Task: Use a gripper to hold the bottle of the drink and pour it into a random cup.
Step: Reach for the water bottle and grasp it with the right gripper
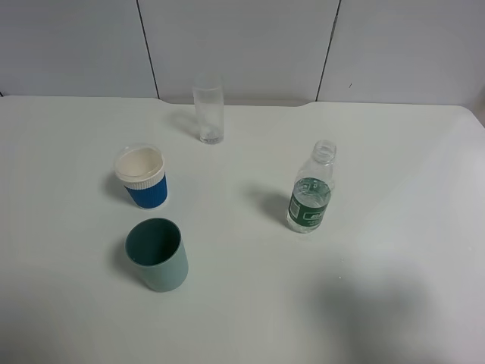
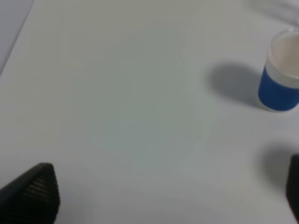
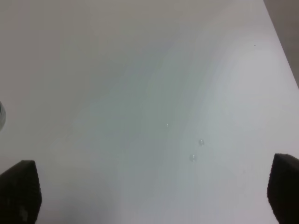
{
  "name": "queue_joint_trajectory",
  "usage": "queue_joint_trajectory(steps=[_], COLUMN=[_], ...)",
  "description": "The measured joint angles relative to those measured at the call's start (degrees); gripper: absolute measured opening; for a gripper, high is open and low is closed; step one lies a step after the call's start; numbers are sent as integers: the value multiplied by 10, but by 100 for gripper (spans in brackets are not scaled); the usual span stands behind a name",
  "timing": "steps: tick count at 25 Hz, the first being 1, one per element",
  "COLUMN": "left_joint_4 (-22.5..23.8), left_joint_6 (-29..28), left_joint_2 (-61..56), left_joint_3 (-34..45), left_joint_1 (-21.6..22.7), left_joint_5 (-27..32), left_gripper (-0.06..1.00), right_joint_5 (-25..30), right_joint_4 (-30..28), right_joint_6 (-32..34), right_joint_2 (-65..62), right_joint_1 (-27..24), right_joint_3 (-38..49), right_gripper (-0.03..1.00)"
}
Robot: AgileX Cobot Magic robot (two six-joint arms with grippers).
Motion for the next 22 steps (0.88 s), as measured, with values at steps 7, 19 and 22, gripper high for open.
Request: queue_joint_trajectory(steps=[7,19,22], left_joint_4=[0,0,0], left_joint_6=[0,0,0], left_joint_2=[0,0,0], left_joint_3=[0,0,0], left_joint_1=[0,0,0], left_joint_5=[0,0,0], left_gripper=[98,98,98], right_joint_5=[0,0,0], right_joint_4=[0,0,0], right_joint_6=[0,0,0], right_joint_2=[0,0,0], right_joint_1=[0,0,0], right_joint_3=[0,0,0], right_gripper=[97,97,97])
